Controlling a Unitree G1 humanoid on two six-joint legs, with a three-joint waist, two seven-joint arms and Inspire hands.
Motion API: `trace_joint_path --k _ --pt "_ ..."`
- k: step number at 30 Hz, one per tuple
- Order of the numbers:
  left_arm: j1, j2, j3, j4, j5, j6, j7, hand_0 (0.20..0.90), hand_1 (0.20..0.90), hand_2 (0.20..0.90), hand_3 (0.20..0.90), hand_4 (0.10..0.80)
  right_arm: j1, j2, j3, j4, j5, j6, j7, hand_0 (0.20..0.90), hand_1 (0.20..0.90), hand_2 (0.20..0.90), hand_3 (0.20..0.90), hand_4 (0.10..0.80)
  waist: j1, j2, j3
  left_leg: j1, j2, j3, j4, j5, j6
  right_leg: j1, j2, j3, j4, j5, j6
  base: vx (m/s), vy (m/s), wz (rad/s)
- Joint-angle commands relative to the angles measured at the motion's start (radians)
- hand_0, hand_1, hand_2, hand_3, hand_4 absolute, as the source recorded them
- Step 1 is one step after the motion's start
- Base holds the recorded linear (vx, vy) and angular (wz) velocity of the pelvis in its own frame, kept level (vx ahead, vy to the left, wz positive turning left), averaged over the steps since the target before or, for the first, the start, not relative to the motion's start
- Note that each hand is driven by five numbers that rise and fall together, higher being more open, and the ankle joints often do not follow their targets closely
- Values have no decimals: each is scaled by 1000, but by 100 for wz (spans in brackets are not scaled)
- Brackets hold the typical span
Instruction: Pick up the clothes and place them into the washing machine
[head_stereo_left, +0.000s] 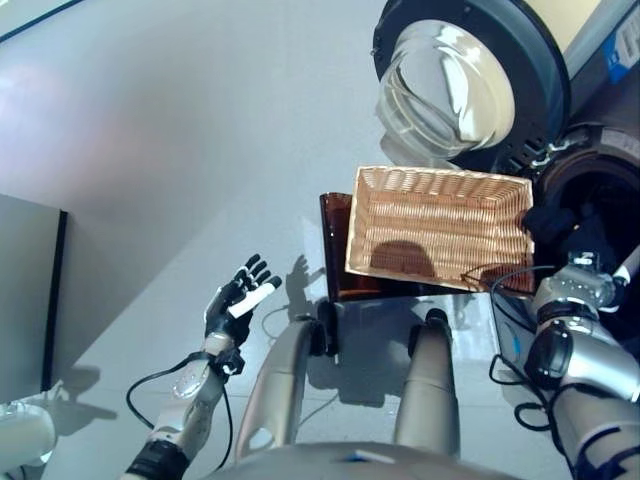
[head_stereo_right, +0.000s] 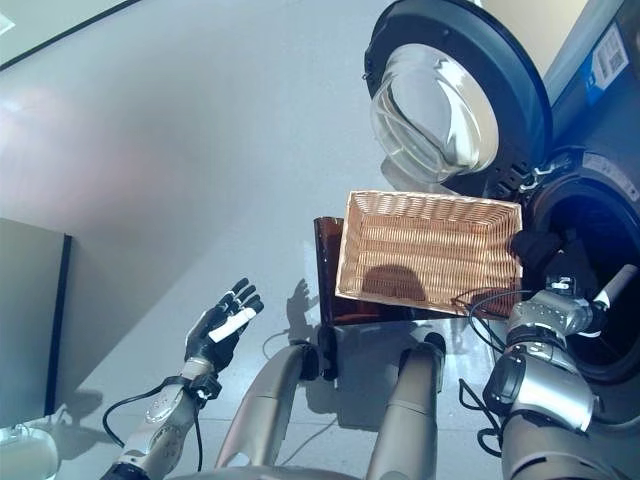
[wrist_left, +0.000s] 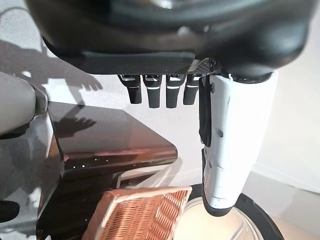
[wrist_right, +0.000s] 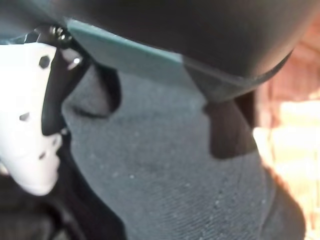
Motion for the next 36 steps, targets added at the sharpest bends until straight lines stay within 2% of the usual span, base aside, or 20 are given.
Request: trace_joint_path --k 1,3,4,6,8,10,16,21,22,25,27,28,29,30,36 --pt "4 58 39 -77 -25 -74 -6 900 900 900 900 800 -54 -124 31 -1 -12 -110 -8 200 200 200 200 300 8 4 -55 -19 -5 -40 -35 31 -69 -8 19 -8 15 58 -59 0 0 0" --pt "8 58 39 -84 -39 -76 -10 900 900 900 900 800 -68 -111 36 -19 -8 -115 -3 200 200 200 200 300 13 11 -58 -28 -12 -40 -15 10 -71 -17 22 5 39 37 -58 26 8 1" --pt "11 60 43 -93 -44 -79 -10 900 900 900 900 800 -69 -104 41 -30 -13 -116 -2 200 200 200 200 300 13 14 -54 -39 -10 -32 -13 25 -68 -32 20 4 42 51 -60 56 11 1" --pt "15 58 44 -98 -49 -81 -14 900 900 900 900 800 -72 -96 50 -53 -22 -119 4 200 200 200 200 300 14 14 -59 -43 -12 -33 11 -4 -71 -36 22 12 67 24 -59 40 -2 -1" --pt "16 63 39 -98 -46 -81 -17 900 900 900 900 800 -79 -99 50 -60 -21 -125 9 200 200 200 200 300 15 18 -55 -58 -12 -27 13 15 -68 -53 20 12 70 40 -63 -59 9 -1" --pt "16 70 36 -101 -45 -84 -24 900 900 900 900 800 -90 -114 55 -63 -25 -135 10 200 200 200 200 300 17 17 -63 -58 -15 -30 21 -6 -73 -55 20 18 83 16 -60 45 -7 -1" --pt "21 82 31 -110 -57 -88 -30 900 900 900 900 800 -121 -170 63 -61 -44 -153 -17 200 200 200 200 300 19 21 -74 -73 -15 -26 36 -10 -75 -78 22 27 109 6 -61 0 0 0" --pt "26 84 26 -108 -61 -88 -38 900 900 900 900 800 -130 -219 65 -72 -70 -163 -37 200 200 200 200 300 18 20 -78 -71 -6 -29 34 -8 -79 -74 23 25 109 1 -62 -16 -3 1" --pt "27 86 27 -105 -59 -88 -37 900 900 900 900 800 -127 -228 64 -70 -78 -167 -43 200 200 200 200 300 15 20 -73 -76 -3 -23 29 13 -77 -80 23 18 102 21 -64 -76 -12 3" --pt "29 86 36 -87 -55 -88 -30 900 900 900 900 800 -117 -263 65 -62 -96 -178 -63 200 200 200 200 300 12 8 -87 -60 0 -35 14 3 -81 -60 27 10 89 9 -63 19 -38 1" --pt "36 88 48 -80 -55 -86 -27 900 900 900 900 800 -105 -288 62 -69 -108 -179 -70 200 200 200 200 300 4 0 -87 -57 4 -34 -4 25 -80 -55 29 -1 72 28 -65 24 -33 1" --pt "38 89 51 -75 -56 -84 -27 900 900 900 900 800 -103 -298 59 -67 -111 -181 -72 200 200 200 200 300 3 -5 -93 -46 3 -41 -2 2 -85 -44 32 0 77 4 -62 2 -33 0" --pt "41 92 51 -76 -58 -84 -29 900 900 900 900 800 -103 -312 61 -66 -114 -182 -73 200 200 200 200 300 1 -9 -88 -52 6 -37 -11 24 -84 -49 31 -5 68 23 -66 85 -45 -1" --pt "42 93 52 -77 -58 -85 -31 900 900 900 900 800 -104 -321 63 -57 -115 -181 -73 200 200 200 200 300 0 -13 -95 -44 4 -43 -14 7 -89 -42 34 0 69 6 -64 0 0 0" --pt "53 97 55 -97 -68 -87 -21 900 900 900 900 800 -116 -326 66 -53 -100 -203 -105 200 200 200 200 300 -3 -13 -89 -83 6 -39 8 22 -88 -81 40 5 86 19 -74 -38 -6 3"
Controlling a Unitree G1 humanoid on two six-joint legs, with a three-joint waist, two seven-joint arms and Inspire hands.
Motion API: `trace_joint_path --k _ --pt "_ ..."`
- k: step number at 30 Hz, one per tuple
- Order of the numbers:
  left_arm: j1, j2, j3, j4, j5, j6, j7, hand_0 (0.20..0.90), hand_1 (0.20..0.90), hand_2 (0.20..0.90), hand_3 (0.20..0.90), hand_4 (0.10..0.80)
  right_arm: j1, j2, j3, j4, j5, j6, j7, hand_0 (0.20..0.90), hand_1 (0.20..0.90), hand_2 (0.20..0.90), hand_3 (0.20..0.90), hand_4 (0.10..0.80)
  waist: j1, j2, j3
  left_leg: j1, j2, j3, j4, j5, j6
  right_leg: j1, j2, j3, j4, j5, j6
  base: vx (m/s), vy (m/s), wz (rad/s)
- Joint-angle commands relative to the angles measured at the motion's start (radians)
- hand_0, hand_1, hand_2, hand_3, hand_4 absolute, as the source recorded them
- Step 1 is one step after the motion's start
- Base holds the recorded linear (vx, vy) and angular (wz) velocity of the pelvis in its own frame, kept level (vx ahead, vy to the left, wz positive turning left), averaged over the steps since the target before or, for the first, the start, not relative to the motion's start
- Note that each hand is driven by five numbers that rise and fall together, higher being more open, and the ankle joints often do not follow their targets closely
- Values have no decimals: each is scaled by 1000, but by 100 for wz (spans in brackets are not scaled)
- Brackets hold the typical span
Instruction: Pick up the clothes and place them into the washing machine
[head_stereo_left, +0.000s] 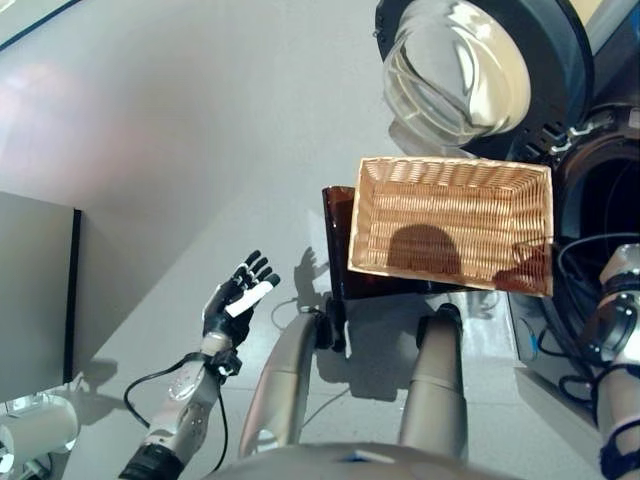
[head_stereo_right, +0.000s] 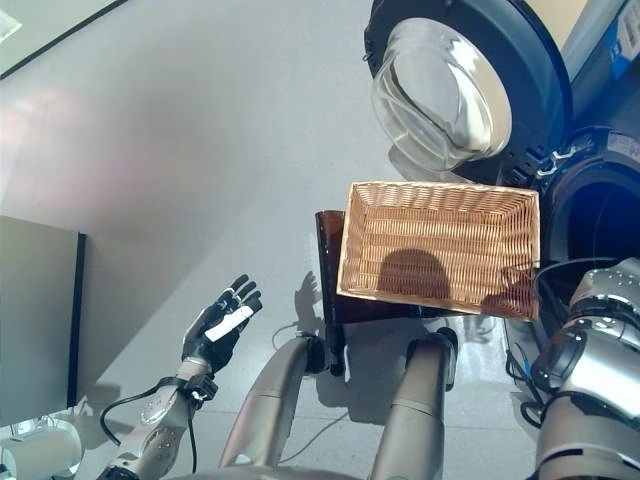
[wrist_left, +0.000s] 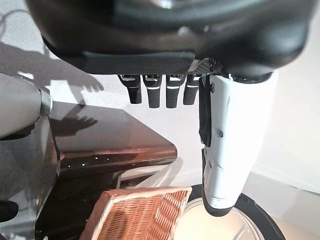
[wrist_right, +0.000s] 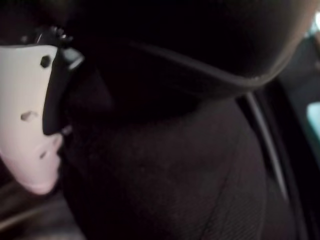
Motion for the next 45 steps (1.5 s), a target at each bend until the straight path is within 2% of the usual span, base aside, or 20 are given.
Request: trace_joint_path --k 1,2,3,4,8,9,10,11,12,19,22,28,32,35,38,45 --pt "32 56 64 -54 -25 -87 0 900 900 900 900 800 7 -106 40 -66 -76 -121 9 200 200 200 200 300 2 -26 -93 -12 6 -26 -76 49 -77 -7 29 -20 -11 56 -95 83 -13 -4" --pt "34 56 64 -55 -24 -87 1 900 900 900 900 800 10 -103 39 -69 -78 -122 6 200 200 200 200 300 2 -27 -96 -11 6 -27 -75 44 -77 -7 29 -20 -9 51 -94 99 -11 -5" --pt "36 57 67 -53 -24 -89 3 900 900 900 900 800 11 -96 41 -66 -85 -121 -2 365 365 365 365 418 5 -24 -98 -9 7 -26 -75 39 -77 -9 28 -20 -7 47 -94 -65 22 -6" --pt "38 57 69 -55 -25 -91 3 900 900 900 900 800 12 -95 41 -63 -90 -117 -6 900 900 900 900 800 5 -20 -93 -16 10 -18 -82 63 -72 -17 26 -23 -16 72 -96 -73 37 -5" --pt "38 62 74 -64 -33 -95 5 900 900 900 900 800 3 -86 44 -45 -81 -112 -15 900 900 900 900 800 9 -18 -96 -15 8 -12 -77 58 -69 -15 30 -19 -15 71 -96 3 5 -2" --pt "36 62 75 -65 -34 -93 6 900 900 900 900 800 0 -83 46 -48 -78 -114 -13 900 900 900 900 800 10 -20 -103 -9 6 -18 -72 38 -73 -7 33 -16 -8 51 -94 0 0 0" --pt "36 64 74 -65 -34 -93 6 900 900 900 900 800 -1 -79 49 -51 -74 -115 -9 900 900 900 900 800 7 -19 -96 -17 8 -13 -73 57 -69 -15 32 -21 -12 69 -97 92 -16 -3" --pt "34 64 73 -65 -35 -92 6 900 900 900 900 800 -3 -78 49 -49 -72 -115 -7 900 900 900 900 800 8 -21 -103 -10 5 -19 -69 37 -73 -9 34 -17 -6 49 -95 -83 12 -4" --pt "36 66 72 -65 -36 -90 5 900 900 900 900 800 -5 -75 51 -50 -65 -119 -2 900 900 900 900 800 7 -21 -99 -17 7 -13 -74 56 -69 -17 31 -23 -12 68 -97 0 0 0" --pt "31 59 77 -50 -38 -89 19 900 900 900 900 800 1 -30 50 -61 -60 -136 -16 900 900 900 900 800 6 -27 -100 9 15 -13 -94 43 -74 12 33 -20 -33 60 -95 32 -8 -1" --pt "19 60 67 -31 -36 -91 18 900 900 900 900 800 12 27 61 -34 -59 -114 -13 900 900 900 900 800 6 -39 -94 57 23 -9 -175 89 -69 64 35 -34 -119 112 -93 -52 -21 -5" --pt "-5 64 66 -7 -25 -90 7 900 900 900 900 800 36 81 91 44 -49 -39 33 900 900 900 900 800 11 -60 -91 157 22 -21 -298 130 -71 172 39 -59 -237 150 -83 40 -21 -12" --pt "-21 58 85 21 -12 -93 4 900 900 900 900 800 55 142 149 65 -108 31 64 900 900 900 900 800 12 -84 -88 217 17 -33 -385 163 -74 244 44 -75 -341 185 -79 21 -21 -2" --pt "-23 56 96 30 -5 -96 -2 900 900 900 900 800 75 153 178 75 -157 69 79 900 900 900 900 800 11 -95 -86 251 14 -41 -437 186 -77 277 43 -84 -392 206 -75 23 -23 2" --pt "-23 50 109 38 -2 -100 -12 900 900 900 900 800 111 184 184 69 -169 78 106 900 900 900 900 800 8 -107 -89 299 8 -49 -498 211 -78 327 42 -99 -454 229 -69 55 -31 7" --pt "-23 26 138 96 38 -100 -10 900 900 900 900 800 210 266 182 51 -182 95 145 900 900 900 900 800 -9 -149 -100 456 24 -64 -645 263 -90 494 41 -126 -627 297 -50 100 -27 -3"
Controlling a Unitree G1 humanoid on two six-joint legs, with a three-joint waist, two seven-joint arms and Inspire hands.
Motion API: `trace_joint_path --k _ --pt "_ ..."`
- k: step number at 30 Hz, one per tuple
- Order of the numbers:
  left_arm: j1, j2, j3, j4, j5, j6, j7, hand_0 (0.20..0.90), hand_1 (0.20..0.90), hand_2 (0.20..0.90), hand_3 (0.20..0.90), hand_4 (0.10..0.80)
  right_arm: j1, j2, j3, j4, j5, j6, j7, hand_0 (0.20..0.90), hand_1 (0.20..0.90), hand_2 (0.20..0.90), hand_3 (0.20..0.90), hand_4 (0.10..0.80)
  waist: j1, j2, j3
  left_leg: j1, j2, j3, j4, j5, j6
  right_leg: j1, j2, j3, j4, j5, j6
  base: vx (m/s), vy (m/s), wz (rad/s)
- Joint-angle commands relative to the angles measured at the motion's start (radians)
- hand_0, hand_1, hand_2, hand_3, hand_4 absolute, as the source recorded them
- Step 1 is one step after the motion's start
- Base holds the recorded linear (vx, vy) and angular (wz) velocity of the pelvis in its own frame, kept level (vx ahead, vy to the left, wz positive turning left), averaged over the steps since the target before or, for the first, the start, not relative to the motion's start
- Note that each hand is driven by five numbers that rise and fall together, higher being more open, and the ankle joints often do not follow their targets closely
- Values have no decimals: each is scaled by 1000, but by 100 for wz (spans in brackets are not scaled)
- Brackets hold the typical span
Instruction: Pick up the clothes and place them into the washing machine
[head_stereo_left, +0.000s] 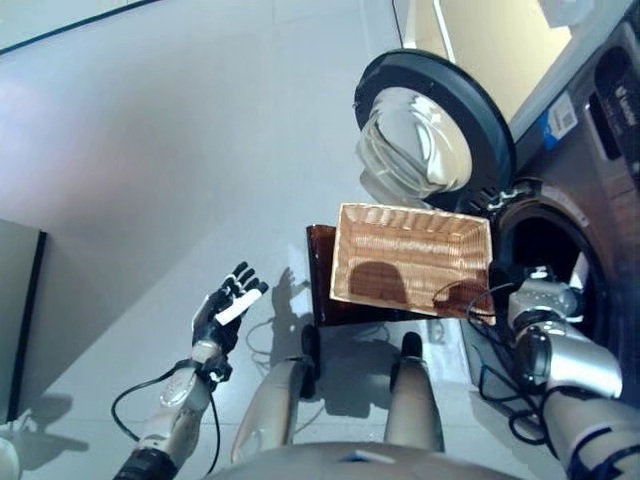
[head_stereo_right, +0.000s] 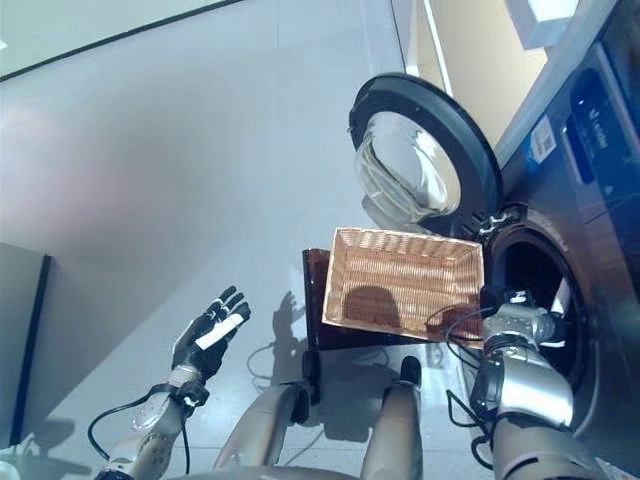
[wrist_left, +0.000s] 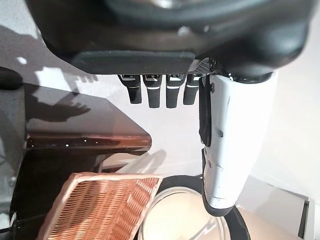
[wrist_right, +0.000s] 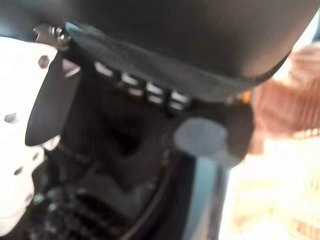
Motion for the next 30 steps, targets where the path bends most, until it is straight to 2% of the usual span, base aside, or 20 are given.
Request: trace_joint_path --k 1,3,4,8,15,25,30 --pt "-27 24 98 -20 36 -91 -9 900 900 900 900 800 41 -35 33 -44 -91 -42 51 900 900 900 900 800 -7 -37 -36 61 10 -37 -104 55 -61 122 3 -32 -134 108 -21 76 -23 -5" --pt "-21 11 105 -3 39 -89 -9 900 900 900 900 800 81 -5 64 -39 -143 -17 59 900 900 900 900 800 -11 -50 -35 114 16 -39 -138 65 -67 174 7 -38 -174 121 -18 126 -45 -4" --pt "-28 -4 117 22 47 -90 -7 900 900 900 900 800 117 24 115 -24 -223 23 69 900 900 900 900 800 -15 -66 -40 154 26 -40 -167 76 -73 215 8 -44 -214 132 -16 151 -72 -8" --pt "-23 -22 141 26 72 -96 1 900 900 900 900 800 177 89 180 -54 -324 51 86 900 900 900 900 800 -21 -87 -39 243 45 -38 -210 85 -83 302 16 -53 -267 143 -16 121 -56 -10" --pt "-21 -50 155 60 154 -105 29 900 900 900 900 800 247 179 360 -126 -575 106 104 900 900 900 900 800 -22 -104 -67 374 63 -31 -299 113 -94 421 33 -72 -339 153 -17 105 -33 -8" --pt "6 -90 213 95 204 -106 61 900 900 900 900 800 359 225 461 -257 -722 120 133 900 900 900 900 800 -21 -126 -125 476 81 -33 -373 133 -109 530 54 -106 -402 158 -17 81 -25 6" --pt "13 -101 235 113 208 -105 58 900 900 900 900 800 436 225 471 -319 -769 120 142 900 900 900 900 800 -28 -132 -140 493 86 -35 -377 135 -111 548 63 -109 -410 160 -19 23 -14 4"
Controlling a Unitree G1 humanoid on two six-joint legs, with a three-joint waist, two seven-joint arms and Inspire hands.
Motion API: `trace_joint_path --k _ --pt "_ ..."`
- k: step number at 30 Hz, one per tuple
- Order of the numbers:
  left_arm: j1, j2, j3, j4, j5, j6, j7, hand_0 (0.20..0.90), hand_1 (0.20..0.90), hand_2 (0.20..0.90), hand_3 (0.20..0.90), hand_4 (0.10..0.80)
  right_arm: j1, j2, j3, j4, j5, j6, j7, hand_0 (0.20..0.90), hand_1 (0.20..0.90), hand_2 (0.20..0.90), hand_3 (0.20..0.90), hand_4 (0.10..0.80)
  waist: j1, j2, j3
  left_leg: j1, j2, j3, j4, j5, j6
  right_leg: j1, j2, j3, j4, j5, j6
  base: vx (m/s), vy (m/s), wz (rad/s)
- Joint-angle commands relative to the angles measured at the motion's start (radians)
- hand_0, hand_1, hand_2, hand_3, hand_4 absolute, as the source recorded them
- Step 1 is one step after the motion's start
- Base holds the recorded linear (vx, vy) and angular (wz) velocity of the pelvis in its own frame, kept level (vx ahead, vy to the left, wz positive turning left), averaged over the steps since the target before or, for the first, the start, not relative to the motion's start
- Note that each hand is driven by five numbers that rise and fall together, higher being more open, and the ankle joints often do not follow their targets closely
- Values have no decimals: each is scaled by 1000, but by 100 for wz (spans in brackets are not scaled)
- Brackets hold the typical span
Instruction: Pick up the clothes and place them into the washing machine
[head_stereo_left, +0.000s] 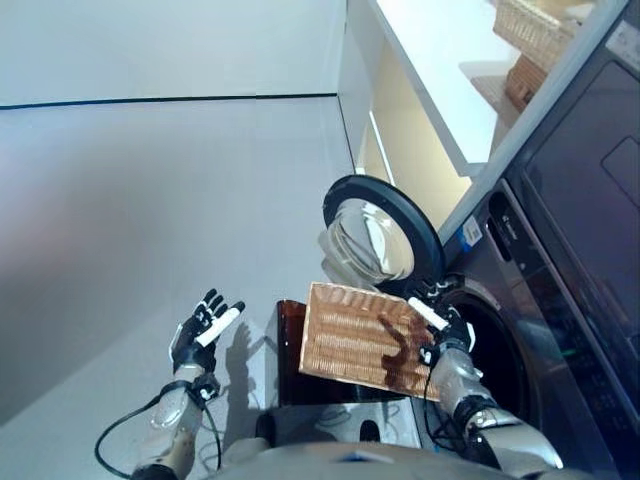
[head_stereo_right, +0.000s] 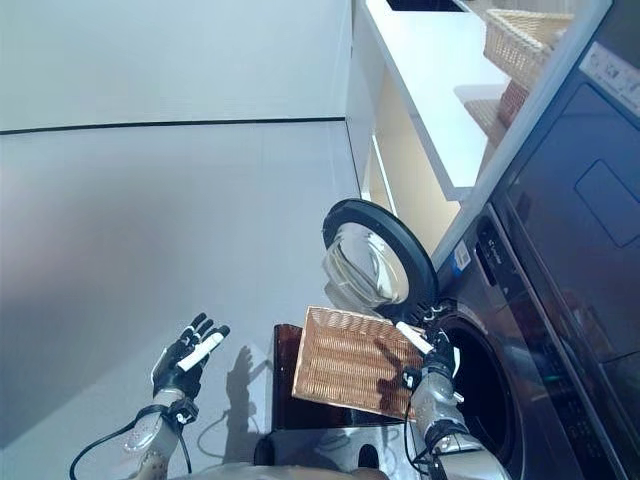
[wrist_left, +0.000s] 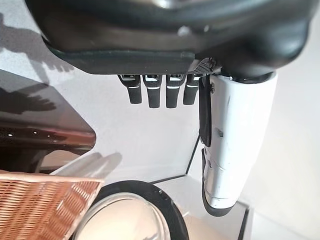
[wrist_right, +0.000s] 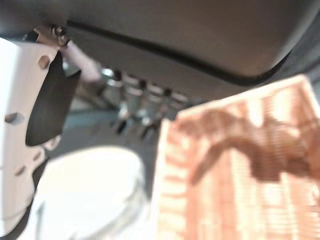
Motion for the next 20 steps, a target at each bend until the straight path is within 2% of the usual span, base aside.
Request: trace_joint_path --k 1,7,12,15,20 --pt "-32 16 47 -20 36 -97 -9 900 900 900 900 800 -2 -38 10 -76 -53 -48 4 900 900 900 900 800 -2 -5 -48 -38 46 -15 -5 55 -82 -62 13 -11 86 17 -12 7 -15 -4" --pt "-38 5 49 -15 66 -108 7 900 900 900 900 800 85 -56 34 -99 -214 -32 -19 900 900 900 900 800 -14 -9 -61 -23 51 -13 -8 57 -86 -45 19 -18 79 19 -9 3 -2 -1" --pt "-47 -8 62 -6 102 -138 31 900 900 900 900 800 188 -57 24 -177 -211 -57 20 900 900 900 900 800 -35 -11 -66 -11 55 -14 -8 56 -87 -38 22 -17 93 12 -7 1 0 -1" --pt "-42 -13 55 21 107 -127 12 900 900 900 900 800 244 -58 25 -228 -202 -74 52 900 900 900 900 800 -45 -11 -69 -8 57 -13 -8 56 -87 -38 24 -16 99 8 -9 0 0 0" --pt "-47 -8 35 43 116 -119 8 900 900 900 900 800 248 -31 30 -229 -177 -80 60 900 900 900 900 800 -51 -7 -74 -1 58 -8 -8 51 -83 -35 24 -11 96 10 -8 4 2 -1"
